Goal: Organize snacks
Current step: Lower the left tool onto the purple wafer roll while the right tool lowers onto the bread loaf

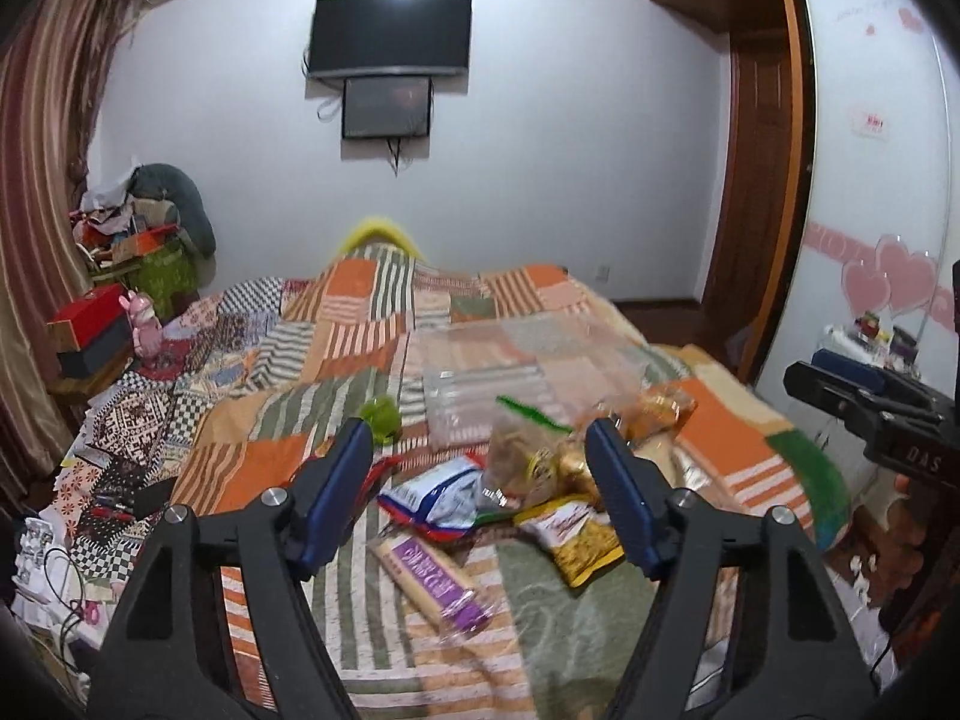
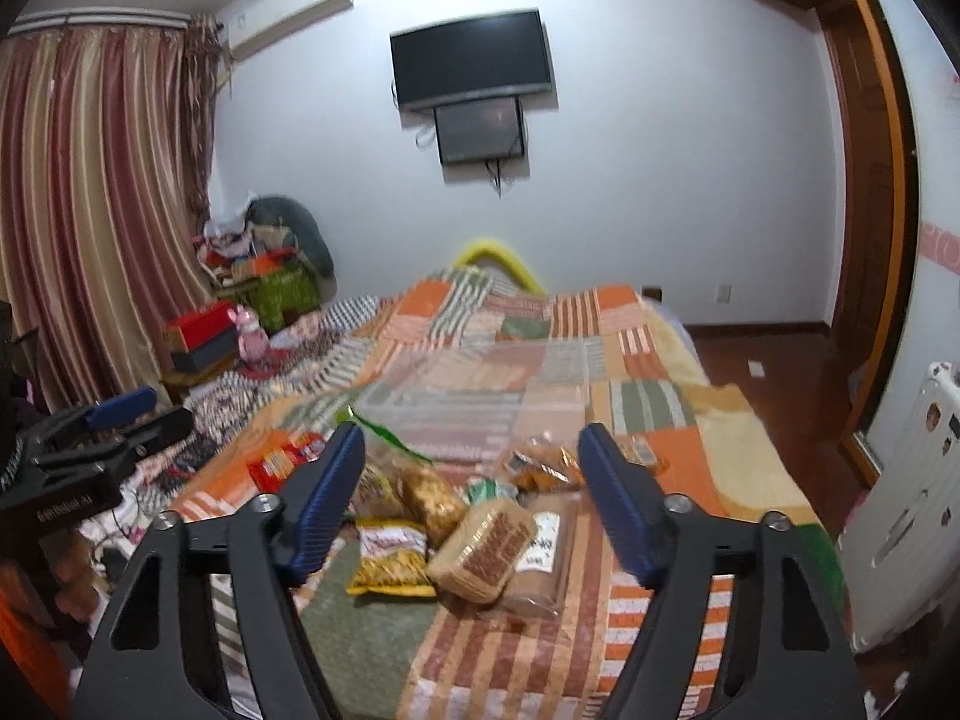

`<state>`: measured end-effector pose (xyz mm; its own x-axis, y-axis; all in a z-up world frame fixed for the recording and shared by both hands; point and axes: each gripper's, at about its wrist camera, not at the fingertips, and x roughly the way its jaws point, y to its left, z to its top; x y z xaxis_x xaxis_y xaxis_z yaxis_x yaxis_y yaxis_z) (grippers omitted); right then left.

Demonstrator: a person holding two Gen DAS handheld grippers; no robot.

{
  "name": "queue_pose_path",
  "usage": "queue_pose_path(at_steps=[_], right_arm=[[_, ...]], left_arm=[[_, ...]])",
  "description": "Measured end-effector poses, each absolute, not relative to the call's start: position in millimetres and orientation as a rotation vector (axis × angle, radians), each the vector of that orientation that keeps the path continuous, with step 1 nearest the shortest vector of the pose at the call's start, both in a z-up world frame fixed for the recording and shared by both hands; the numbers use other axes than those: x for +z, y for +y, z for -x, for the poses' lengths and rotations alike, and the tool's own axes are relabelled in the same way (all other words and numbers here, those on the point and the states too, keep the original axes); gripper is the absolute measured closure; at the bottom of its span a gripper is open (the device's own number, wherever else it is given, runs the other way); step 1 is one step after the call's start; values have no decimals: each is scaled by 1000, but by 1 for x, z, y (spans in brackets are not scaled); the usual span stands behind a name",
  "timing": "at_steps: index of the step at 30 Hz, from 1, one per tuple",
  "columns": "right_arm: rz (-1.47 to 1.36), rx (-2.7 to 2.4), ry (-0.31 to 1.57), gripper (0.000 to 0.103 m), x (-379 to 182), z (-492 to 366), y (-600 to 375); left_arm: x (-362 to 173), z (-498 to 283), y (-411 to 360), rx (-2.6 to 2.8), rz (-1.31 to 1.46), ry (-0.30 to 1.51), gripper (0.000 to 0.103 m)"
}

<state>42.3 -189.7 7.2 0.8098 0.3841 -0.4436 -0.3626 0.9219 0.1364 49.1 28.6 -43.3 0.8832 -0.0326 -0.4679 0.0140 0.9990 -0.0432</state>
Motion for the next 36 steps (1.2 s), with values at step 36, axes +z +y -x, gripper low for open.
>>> queue_pose_path(at_steps=[36], right_arm=[[-2, 434, 897, 37, -88, -118, -170]], left_arm=[[-205, -155, 62, -77, 160, 1122, 30]])
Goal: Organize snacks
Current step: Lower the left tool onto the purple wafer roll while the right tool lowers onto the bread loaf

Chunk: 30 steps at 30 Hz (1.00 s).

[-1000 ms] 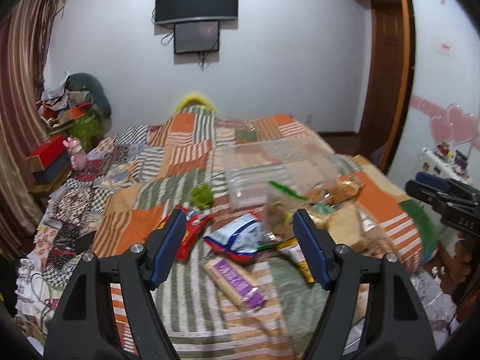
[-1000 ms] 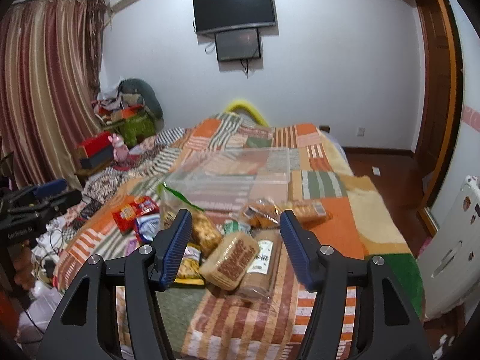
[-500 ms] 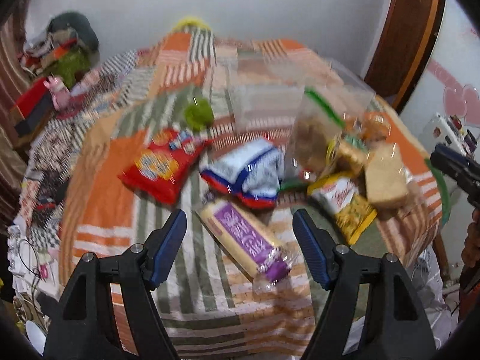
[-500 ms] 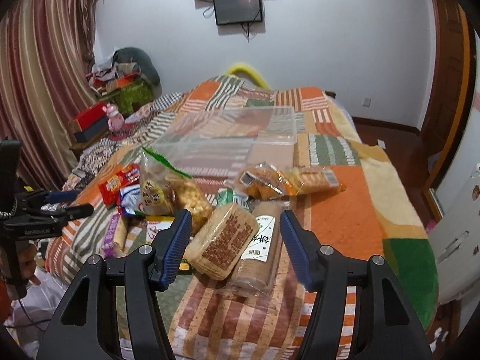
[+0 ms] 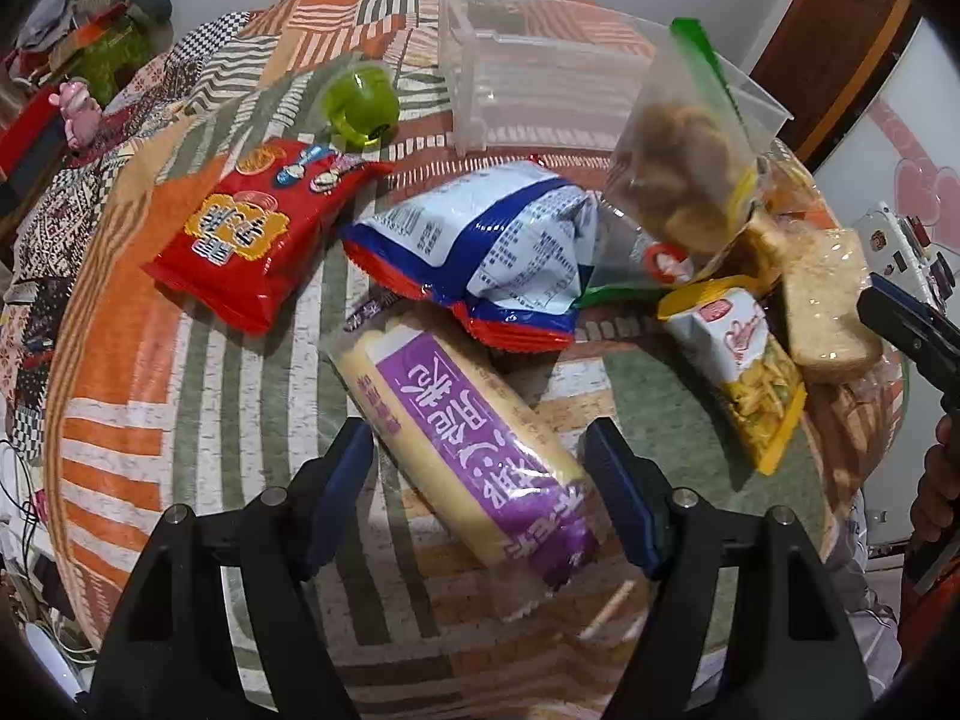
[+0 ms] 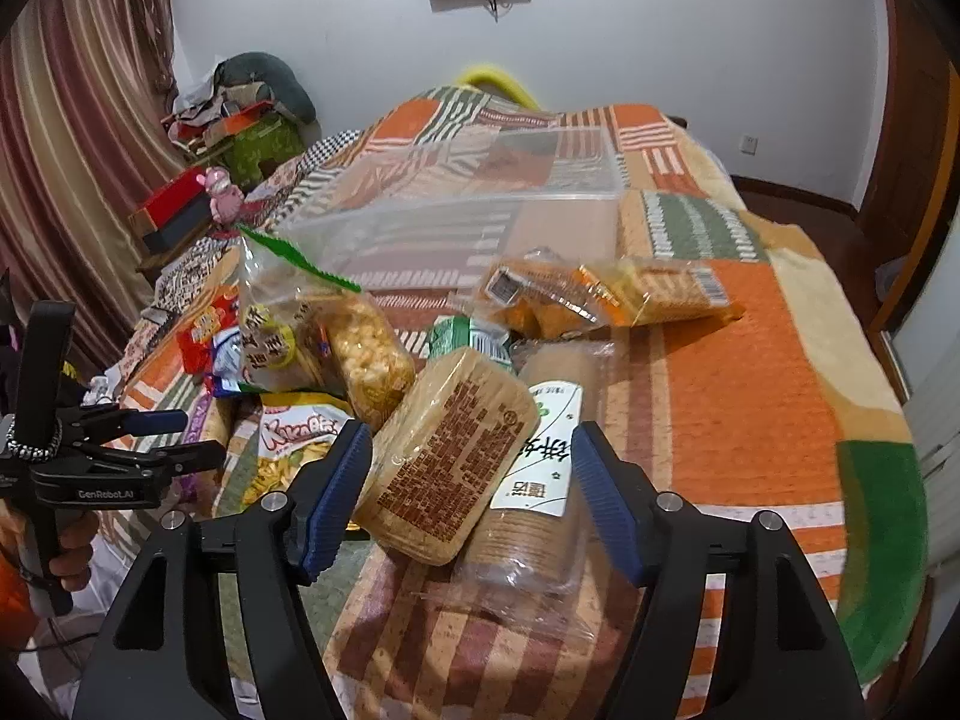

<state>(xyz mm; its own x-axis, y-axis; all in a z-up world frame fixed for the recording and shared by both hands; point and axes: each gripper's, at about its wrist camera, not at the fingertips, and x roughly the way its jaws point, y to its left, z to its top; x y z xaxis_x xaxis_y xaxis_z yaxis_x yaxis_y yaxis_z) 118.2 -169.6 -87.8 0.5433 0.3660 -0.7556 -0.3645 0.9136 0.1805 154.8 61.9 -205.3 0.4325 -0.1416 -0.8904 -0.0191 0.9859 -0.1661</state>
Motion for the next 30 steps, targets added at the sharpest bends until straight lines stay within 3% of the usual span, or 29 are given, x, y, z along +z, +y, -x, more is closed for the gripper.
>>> queue_pose_path(at_steps=[3, 8, 15, 18, 21, 23, 25, 26, 30], right_arm=[[13, 419, 901, 29, -93, -120, -166], [33, 407, 902, 25, -94, -126, -164], [24, 427, 873, 30, -82, -119, -166], [33, 459, 882, 36, -83, -118, -160], [64, 447, 883, 36, -86, -119, -152], [71, 443, 884, 35, -87, -121, -148], [65, 453, 890, 35, -87, -124, -144], [63, 458, 893, 35, -88, -124, -143], [52, 510, 947, 37, -97, -130, -132]], left_arm=[[-208, -156, 62, -81, 163, 1109, 31], [-210, -156, 66, -83, 193, 1094, 37], [-205, -154, 74, -31, 167, 1055, 52], [-203, -151, 81, -31, 186, 1047, 55], [-199, -148, 85, -27, 185, 1033, 59], [-195, -146, 88, -26, 180, 1019, 67], [-188, -143, 90, -12, 163, 997, 83], [-186, -142, 91, -11, 161, 992, 95], [-191, -144, 95, -37, 187, 1043, 96]])
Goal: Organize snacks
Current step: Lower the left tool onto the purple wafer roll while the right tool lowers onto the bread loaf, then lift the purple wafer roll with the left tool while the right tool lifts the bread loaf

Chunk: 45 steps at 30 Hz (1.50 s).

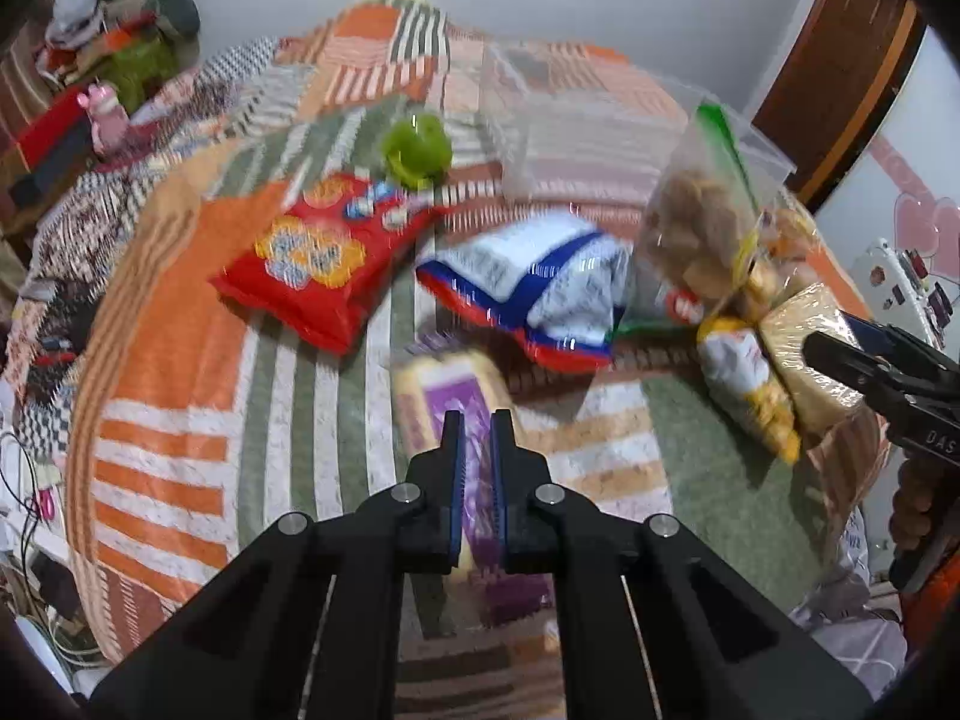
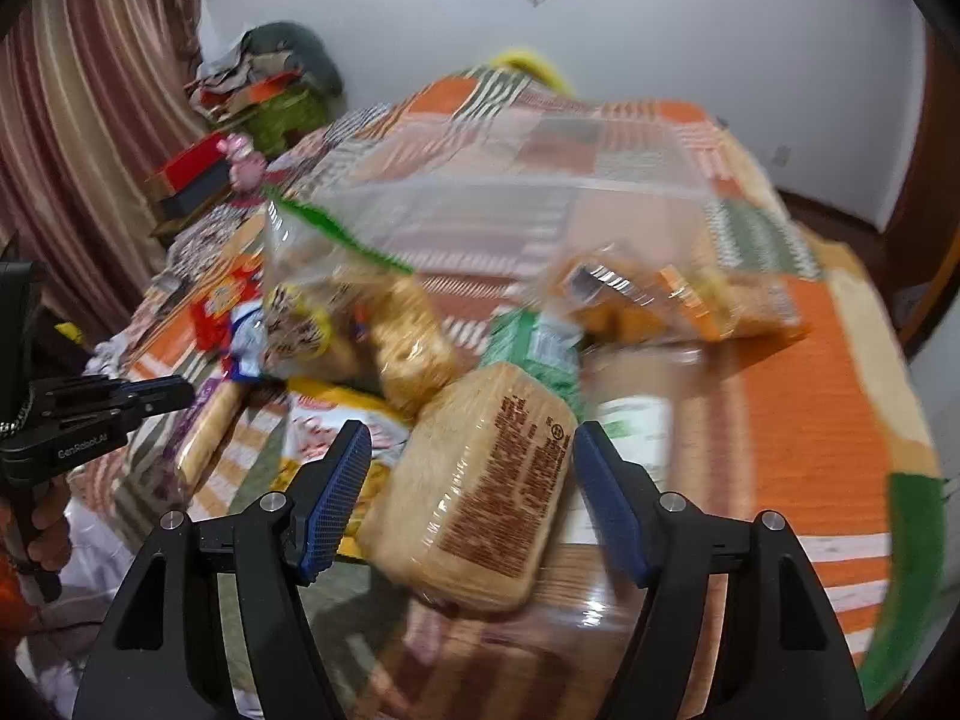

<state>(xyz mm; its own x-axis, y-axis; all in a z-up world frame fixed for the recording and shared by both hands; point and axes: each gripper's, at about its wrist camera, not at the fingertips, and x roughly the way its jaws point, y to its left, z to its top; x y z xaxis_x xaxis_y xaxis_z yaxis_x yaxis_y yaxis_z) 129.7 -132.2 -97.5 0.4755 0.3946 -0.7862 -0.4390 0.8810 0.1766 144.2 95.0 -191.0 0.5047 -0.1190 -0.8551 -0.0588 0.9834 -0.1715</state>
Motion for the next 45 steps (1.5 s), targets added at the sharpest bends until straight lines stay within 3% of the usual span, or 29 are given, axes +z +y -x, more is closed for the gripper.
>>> queue_pose_path(at_steps=[3, 4, 5, 7, 16, 20, 26, 37, 45], right_arm=[[95, 511, 954, 38, -105, -126, -119], [125, 505, 947, 38, -105, -124, -114], [136, 506, 947, 38, -106, -123, -112], [129, 520, 957, 38, -108, -122, -110], [56, 515, 958, 49, -103, -125, -122], [59, 514, 949, 50, -101, -120, -120], [49, 510, 936, 50, -93, -115, -123], [29, 459, 813, 51, -54, -113, -143], [11, 418, 722, 51, -29, -124, -154]], left_arm=[[-193, -140, 94, -36, 190, 1033, 87], [-193, -139, 93, -34, 188, 1034, 70], [-194, -139, 94, -28, 189, 1038, 47], [-199, -138, 97, -14, 212, 1050, 36], [-222, -144, 89, -2, 196, 1087, 36], [-222, -148, 83, 13, 154, 1059, 56], [-214, -140, 88, 30, 155, 1048, 58], [-136, -111, 92, 34, 111, 879, 58], [-83, -137, 90, 25, 62, 758, 58]])
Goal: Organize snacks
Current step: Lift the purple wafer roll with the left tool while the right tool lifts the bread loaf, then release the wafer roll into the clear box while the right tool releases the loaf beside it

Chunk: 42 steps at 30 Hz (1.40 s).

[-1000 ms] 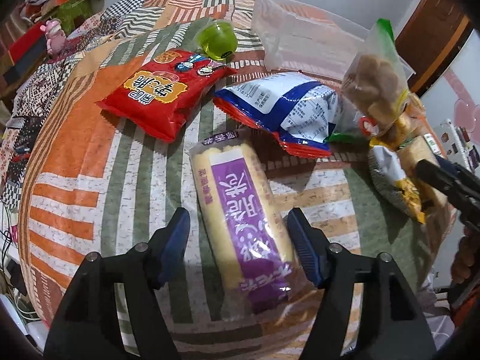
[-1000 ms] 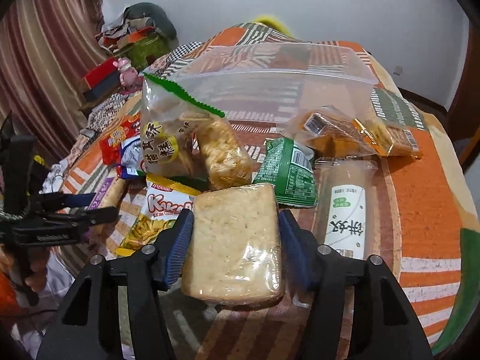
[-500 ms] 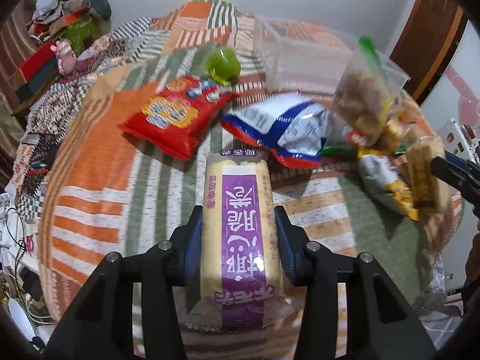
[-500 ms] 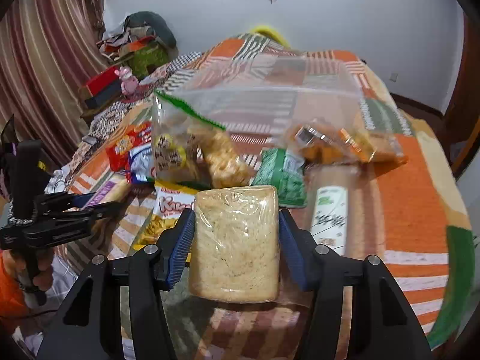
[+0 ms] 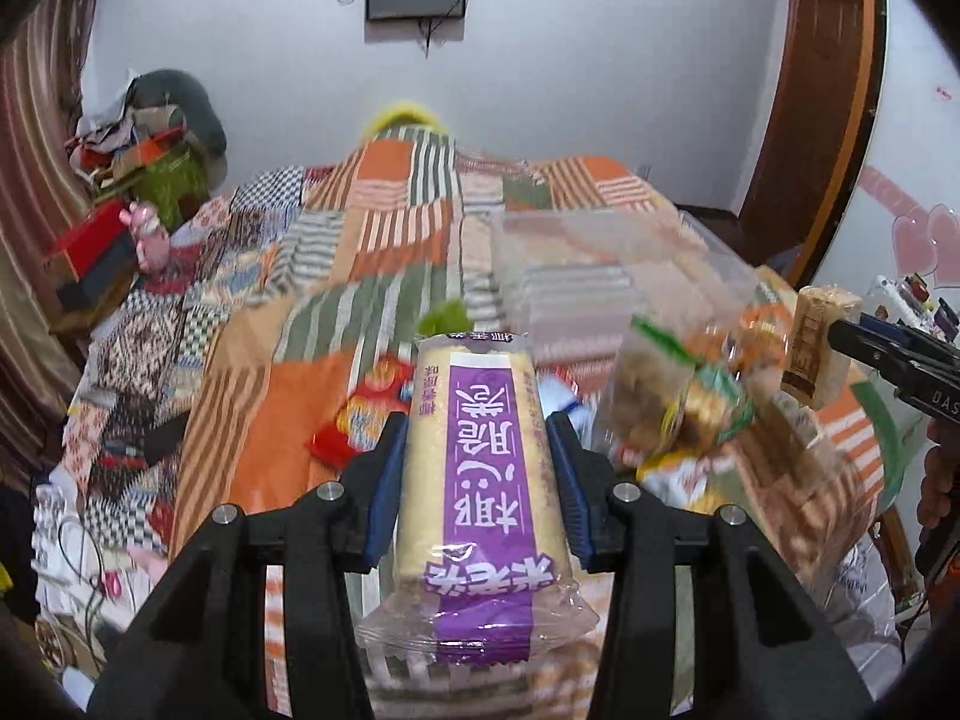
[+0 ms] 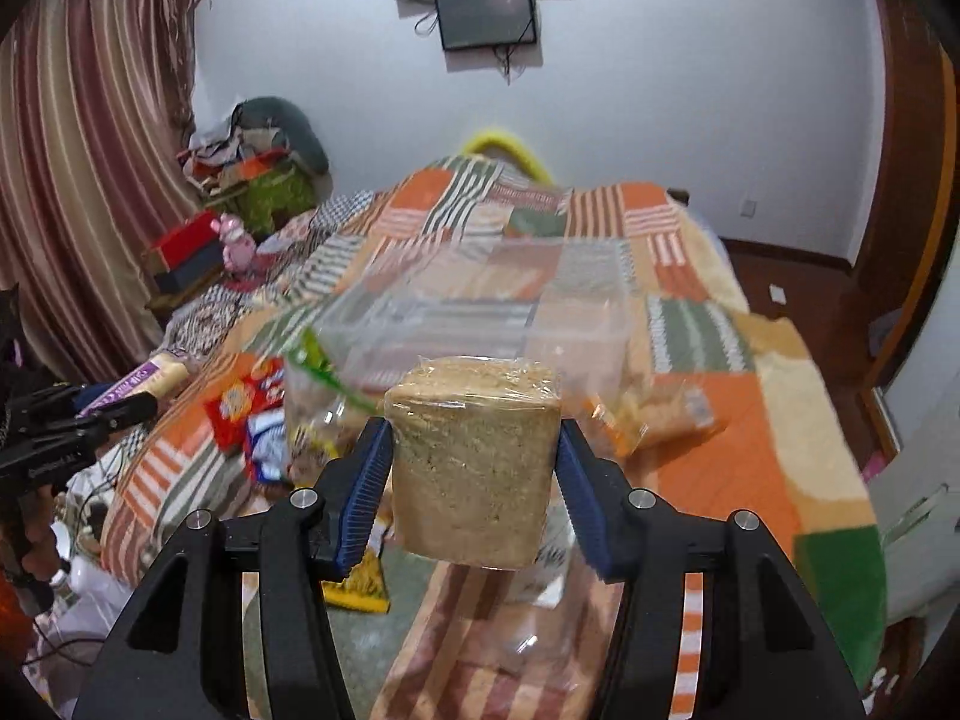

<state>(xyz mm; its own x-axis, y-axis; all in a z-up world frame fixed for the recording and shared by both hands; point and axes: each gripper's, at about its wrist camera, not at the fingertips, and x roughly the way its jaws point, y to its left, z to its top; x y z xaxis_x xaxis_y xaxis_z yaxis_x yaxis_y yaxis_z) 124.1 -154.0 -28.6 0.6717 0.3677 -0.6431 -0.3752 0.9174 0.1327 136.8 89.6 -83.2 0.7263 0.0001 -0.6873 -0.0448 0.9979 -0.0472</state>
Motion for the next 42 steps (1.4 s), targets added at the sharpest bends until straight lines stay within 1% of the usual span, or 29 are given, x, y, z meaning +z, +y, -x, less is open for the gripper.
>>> queue_pose_path(at_steps=[9, 16, 27, 42], right_arm=[[25, 355, 637, 51, -2, -158, -165], [46, 343, 627, 51, -4, -184, -160], [57, 369, 661, 51, -24, -226, -143], [104, 408, 786, 51, -65, -277, -125]], left_arm=[[-64, -190, 77, -12, 37, 720, 58], [-61, -232, 66, -49, 23, 706, 58], [-92, -300, 48, -91, -3, 768, 58], [-124, -363, 39, -133, -13, 831, 58]])
